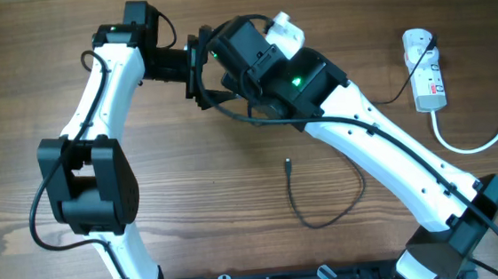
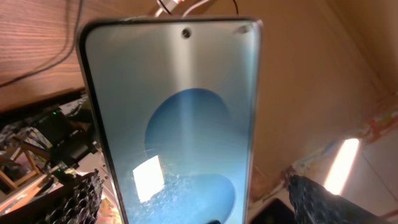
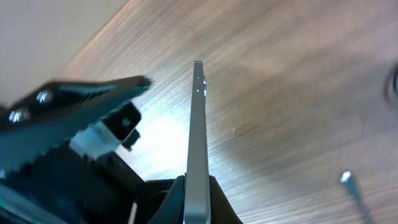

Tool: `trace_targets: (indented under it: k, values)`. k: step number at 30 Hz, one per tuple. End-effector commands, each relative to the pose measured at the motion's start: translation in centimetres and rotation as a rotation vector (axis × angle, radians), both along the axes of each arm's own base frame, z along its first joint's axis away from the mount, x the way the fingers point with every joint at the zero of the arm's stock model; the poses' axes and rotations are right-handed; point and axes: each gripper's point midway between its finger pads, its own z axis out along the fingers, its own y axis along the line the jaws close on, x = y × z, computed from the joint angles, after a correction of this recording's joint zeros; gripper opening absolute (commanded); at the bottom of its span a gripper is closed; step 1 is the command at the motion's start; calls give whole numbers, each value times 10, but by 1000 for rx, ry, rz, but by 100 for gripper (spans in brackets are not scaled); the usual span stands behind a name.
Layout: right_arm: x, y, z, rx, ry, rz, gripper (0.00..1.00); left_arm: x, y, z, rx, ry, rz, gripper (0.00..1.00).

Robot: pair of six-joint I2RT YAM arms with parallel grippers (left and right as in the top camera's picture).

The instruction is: Plug charger to phone and switch on socket

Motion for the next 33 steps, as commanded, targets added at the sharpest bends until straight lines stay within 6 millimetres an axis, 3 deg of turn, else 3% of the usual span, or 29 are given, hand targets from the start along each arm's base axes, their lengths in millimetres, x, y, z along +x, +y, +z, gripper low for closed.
trace_targets:
  k: [1, 3, 6, 7, 12, 17, 33]
  values:
    - [0, -5, 20, 256, 20, -302, 4, 4, 1, -2, 27, -28, 3, 95]
    - [-1, -6, 26, 302, 19, -342, 4, 4, 1, -2, 27, -28, 3, 84]
    - [-3, -8, 34, 359, 18, -391, 5, 4, 1, -2, 28, -20, 5, 59]
    - [-4, -9, 36, 375, 18, -404, 4, 4, 1, -2, 28, -20, 5, 56]
    - [-7, -11, 44, 464, 31, -495, 4, 3, 0, 4, -8, -16, 0, 52]
    - [-11, -15, 38, 501, 69, -588, 5, 2, -2, 12, -55, -10, -7, 47]
    - [-7, -1, 43, 558, 74, -557, 5, -1, -3, 32, -166, 31, -18, 46]
